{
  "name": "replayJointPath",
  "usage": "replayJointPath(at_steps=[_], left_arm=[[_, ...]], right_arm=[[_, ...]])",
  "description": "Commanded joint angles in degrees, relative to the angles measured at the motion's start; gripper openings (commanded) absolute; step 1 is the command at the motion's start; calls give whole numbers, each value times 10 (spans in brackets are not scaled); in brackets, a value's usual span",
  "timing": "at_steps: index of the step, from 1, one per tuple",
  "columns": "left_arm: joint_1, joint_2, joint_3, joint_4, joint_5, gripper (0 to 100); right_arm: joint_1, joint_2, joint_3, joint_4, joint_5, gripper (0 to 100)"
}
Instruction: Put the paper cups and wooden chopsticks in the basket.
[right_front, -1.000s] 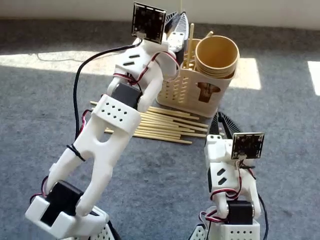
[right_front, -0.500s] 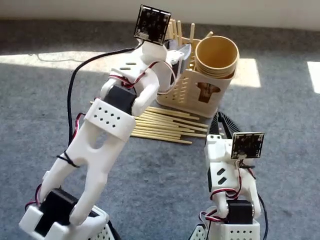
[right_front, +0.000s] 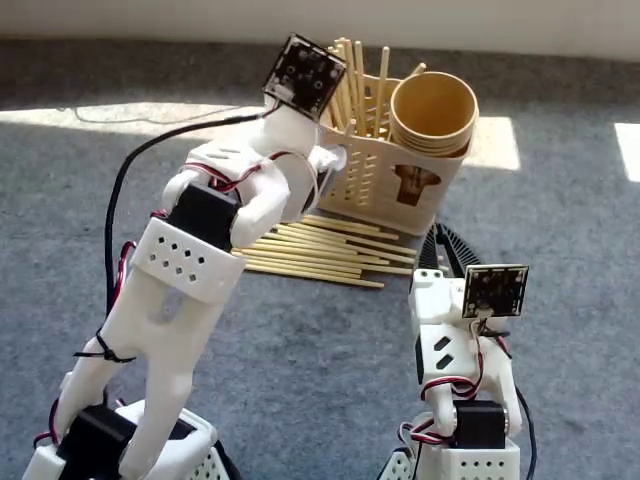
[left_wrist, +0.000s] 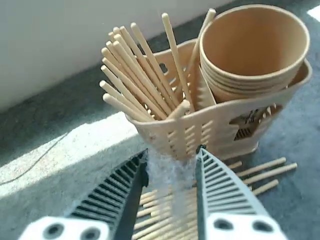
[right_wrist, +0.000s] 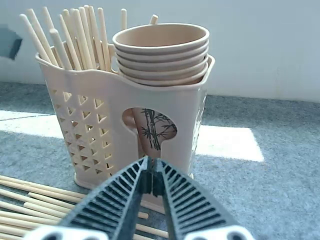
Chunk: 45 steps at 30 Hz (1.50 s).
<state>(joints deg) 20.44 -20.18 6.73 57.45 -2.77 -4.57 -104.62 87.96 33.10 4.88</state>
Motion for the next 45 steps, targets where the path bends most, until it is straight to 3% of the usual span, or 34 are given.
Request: replayJointPath(at_steps=[1, 5, 9, 23, 27, 34, 39, 45], left_arm=[[-7, -26, -34, 109, -76, 160], [-8, -25, -20, 178, -144, 160], [-6, -25, 28, 199, -213, 160], [-7, -24, 184, 110, -313, 109], [-8, -16, 217, 71, -315, 109], [-8, 123, 159, 70, -317, 110], [-8, 207, 109, 67, -319, 165], [-8, 275, 78, 65, -360, 150]], right_arm=[[-5, -6, -1, -19, 8, 27], [-5, -6, -1, -19, 8, 27], [-3, -6, 0, -19, 8, 27], [-1, -6, 0, -19, 8, 27], [39, -6, -2, -19, 6, 27], [66, -6, 1, -51, 4, 27], [67, -6, 22, -81, 4, 27], [67, -6, 22, -82, 5, 27]])
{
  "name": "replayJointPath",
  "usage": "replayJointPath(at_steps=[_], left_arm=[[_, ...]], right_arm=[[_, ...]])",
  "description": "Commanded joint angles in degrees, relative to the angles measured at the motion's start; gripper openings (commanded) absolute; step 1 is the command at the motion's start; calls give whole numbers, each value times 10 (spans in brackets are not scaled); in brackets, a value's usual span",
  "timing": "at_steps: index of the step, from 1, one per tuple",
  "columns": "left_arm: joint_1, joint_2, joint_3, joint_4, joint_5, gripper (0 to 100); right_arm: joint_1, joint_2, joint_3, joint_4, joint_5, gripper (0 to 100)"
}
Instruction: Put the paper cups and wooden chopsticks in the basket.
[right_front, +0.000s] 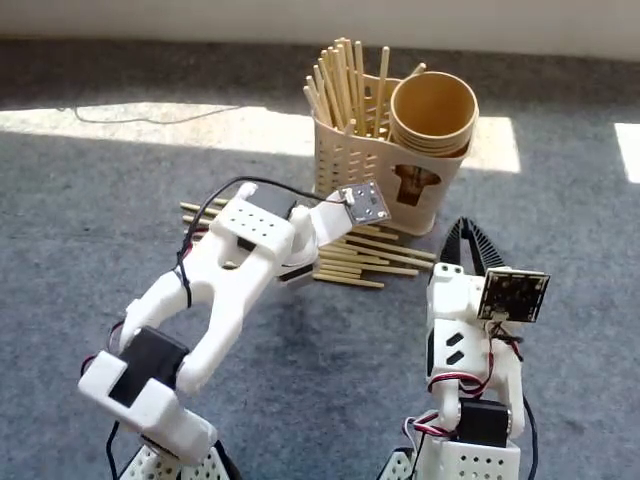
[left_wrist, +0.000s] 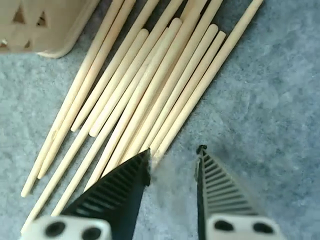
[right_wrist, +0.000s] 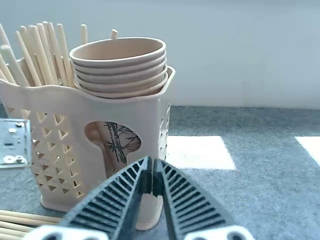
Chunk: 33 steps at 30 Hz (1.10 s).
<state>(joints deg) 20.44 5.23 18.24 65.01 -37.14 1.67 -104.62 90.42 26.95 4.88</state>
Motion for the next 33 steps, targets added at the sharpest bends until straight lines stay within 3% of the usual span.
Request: replayJointPath(at_steps=[1, 16, 20, 28, 33], left_arm=[[-8, 32, -43, -18, -17, 150], [-34, 174, -122, -46, -18, 148], [-31, 169, -116, -44, -18, 87], [-21, 149, -116, 48, -55, 74], [-20, 129, -109, 62, -53, 73]], right_arm=[[5, -6, -2, -21, 5, 27], [4, -6, -2, -21, 7, 27], [4, -6, -2, -21, 7, 27], [4, -6, -2, -21, 7, 27], [4, -6, -2, -21, 7, 27]])
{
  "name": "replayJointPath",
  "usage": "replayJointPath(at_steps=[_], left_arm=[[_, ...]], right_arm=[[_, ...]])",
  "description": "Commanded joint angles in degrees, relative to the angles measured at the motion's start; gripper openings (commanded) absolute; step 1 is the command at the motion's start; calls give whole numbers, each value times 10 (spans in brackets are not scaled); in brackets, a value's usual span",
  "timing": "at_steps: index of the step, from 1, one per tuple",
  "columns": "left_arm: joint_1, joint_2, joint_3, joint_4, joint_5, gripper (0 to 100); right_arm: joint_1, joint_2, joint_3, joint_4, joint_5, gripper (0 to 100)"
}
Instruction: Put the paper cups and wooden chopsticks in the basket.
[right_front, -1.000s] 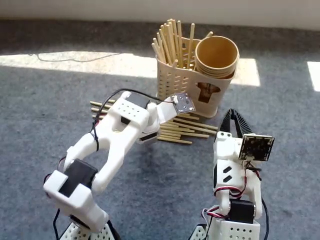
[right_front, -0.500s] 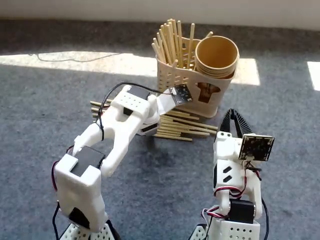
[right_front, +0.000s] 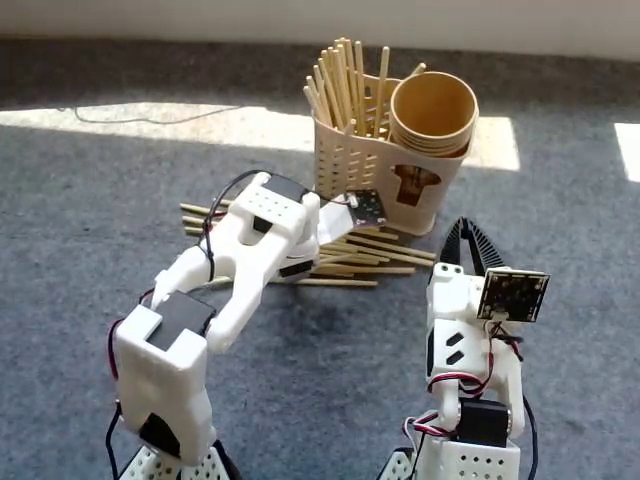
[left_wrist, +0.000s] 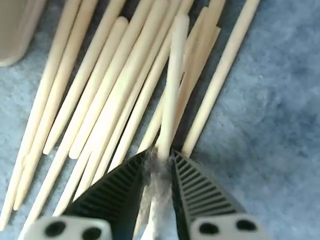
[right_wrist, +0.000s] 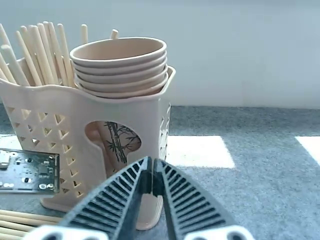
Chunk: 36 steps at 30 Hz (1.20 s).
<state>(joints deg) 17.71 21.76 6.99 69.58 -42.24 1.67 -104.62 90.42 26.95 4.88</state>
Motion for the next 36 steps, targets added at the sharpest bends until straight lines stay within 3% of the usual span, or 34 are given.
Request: replayJointPath(at_steps=[1, 12, 17, 22, 36], left_arm=[[7, -44, 9, 15, -2, 73], [8, -191, 97, 11, 0, 72], [8, -195, 102, 11, 0, 18], [9, -193, 112, 10, 20, 111], [6, -190, 205, -179, 40, 140]], right_arm=[[4, -6, -2, -21, 7, 27], [4, -6, -2, -21, 7, 27], [4, -6, -2, -21, 7, 27], [3, -6, -2, -21, 7, 27], [1, -6, -2, -21, 7, 27]])
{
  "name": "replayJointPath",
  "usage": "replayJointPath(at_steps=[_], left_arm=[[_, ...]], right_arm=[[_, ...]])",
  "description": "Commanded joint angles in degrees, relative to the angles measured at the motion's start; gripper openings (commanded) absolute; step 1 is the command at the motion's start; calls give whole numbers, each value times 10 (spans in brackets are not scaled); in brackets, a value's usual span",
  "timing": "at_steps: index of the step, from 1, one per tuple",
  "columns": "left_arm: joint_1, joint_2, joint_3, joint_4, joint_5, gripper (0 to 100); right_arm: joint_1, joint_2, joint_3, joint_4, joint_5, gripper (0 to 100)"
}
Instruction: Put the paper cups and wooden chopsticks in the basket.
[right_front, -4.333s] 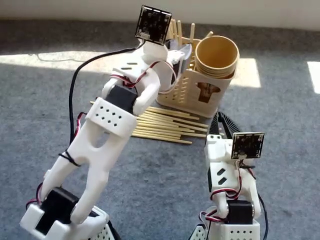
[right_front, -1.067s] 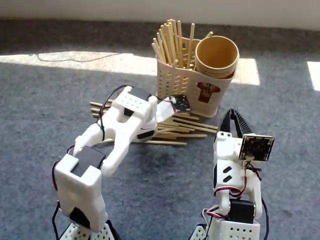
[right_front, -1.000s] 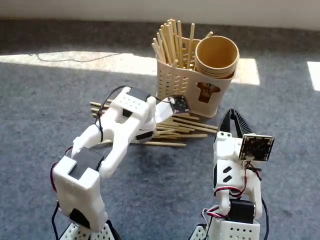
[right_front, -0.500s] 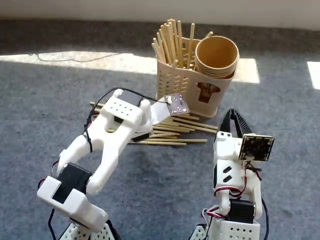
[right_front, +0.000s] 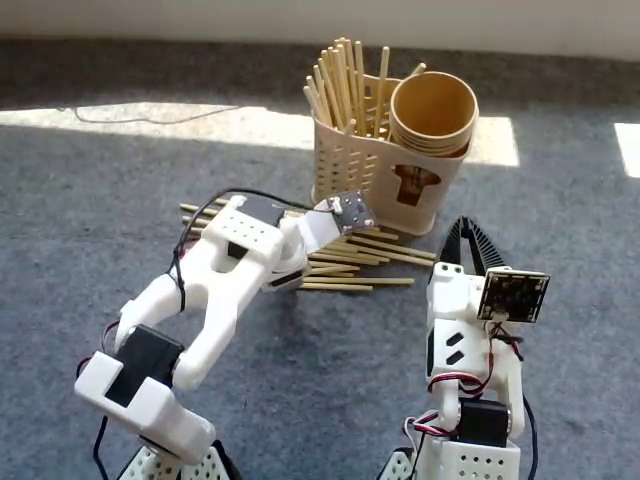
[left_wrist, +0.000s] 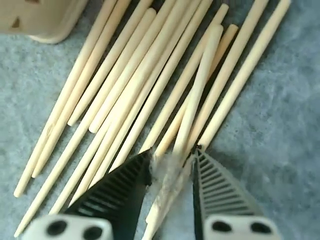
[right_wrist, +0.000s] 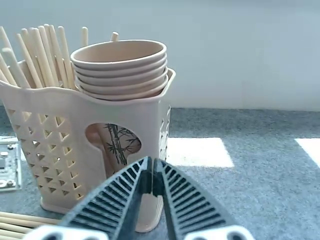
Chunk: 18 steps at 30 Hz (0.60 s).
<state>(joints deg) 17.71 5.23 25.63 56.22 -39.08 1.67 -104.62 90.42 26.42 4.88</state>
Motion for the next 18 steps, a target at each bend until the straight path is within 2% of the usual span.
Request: replayJointPath(at_steps=[1, 5, 8, 14, 18], left_arm=[[5, -25, 25, -55, 8, 140], [7, -4, 35, -76, 9, 138], [10, 40, -1, -65, 9, 88], [14, 65, -65, 27, 9, 5], [15, 39, -70, 61, 9, 5]], right_arm=[[1, -6, -2, -15, 8, 27], [1, -6, -2, -15, 8, 27], [1, -6, -2, -15, 8, 27], [1, -6, -2, -15, 8, 27], [1, -6, -2, -15, 8, 27]])
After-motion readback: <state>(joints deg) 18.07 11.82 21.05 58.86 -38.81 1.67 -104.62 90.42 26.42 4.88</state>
